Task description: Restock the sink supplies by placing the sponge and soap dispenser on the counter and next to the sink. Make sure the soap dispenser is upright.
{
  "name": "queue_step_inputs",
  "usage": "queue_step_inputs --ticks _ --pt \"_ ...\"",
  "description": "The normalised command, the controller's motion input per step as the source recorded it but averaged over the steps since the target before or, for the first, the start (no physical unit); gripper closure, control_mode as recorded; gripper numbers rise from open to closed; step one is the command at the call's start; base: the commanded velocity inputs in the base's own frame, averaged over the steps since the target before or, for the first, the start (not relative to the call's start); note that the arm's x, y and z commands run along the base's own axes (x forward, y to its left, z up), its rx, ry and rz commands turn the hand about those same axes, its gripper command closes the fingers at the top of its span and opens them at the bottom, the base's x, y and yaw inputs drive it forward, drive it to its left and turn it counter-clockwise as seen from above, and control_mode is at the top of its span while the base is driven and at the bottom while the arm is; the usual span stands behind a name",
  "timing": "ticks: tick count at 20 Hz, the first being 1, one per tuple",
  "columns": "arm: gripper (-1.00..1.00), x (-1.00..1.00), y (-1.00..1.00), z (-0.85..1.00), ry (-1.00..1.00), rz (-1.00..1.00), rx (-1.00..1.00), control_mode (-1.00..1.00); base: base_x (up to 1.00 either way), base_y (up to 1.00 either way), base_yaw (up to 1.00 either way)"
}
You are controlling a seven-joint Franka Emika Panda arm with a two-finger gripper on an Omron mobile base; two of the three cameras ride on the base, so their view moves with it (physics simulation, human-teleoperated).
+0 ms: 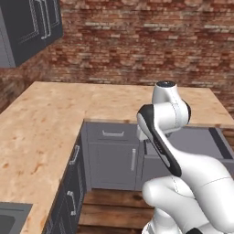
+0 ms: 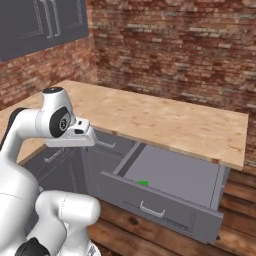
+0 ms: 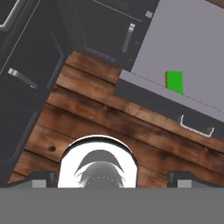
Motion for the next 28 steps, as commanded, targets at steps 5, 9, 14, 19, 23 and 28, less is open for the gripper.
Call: queue_step_inputs --ticks 5,9,14,19,23,28 --pt "-1.0 0.0 0.0 0.0 0.0 0.0 0.0 1.0 0.12 0.11 0.01" --pt "-1.0 0.0 0.0 0.0 0.0 0.0 0.0 1.0 0.14 0.15 0.01" --pt "-1.0 0.09 -0.17 -0.15 -0.01 0.02 0.09 -1.0 0.05 0.02 0.01" --pt "-1.0 0.14 -0.97 -0.48 -0.01 -0.01 0.3 -1.0 0.0 0.0 0.0" --pt "-1.0 0.06 -1.0 -0.64 0.0 -0.05 0.33 -1.0 0.0 0.0 0.0" --pt "-1.0 0.19 -1.0 -0.39 0.01 -0.09 0.21 -1.0 0.0 0.0 0.0"
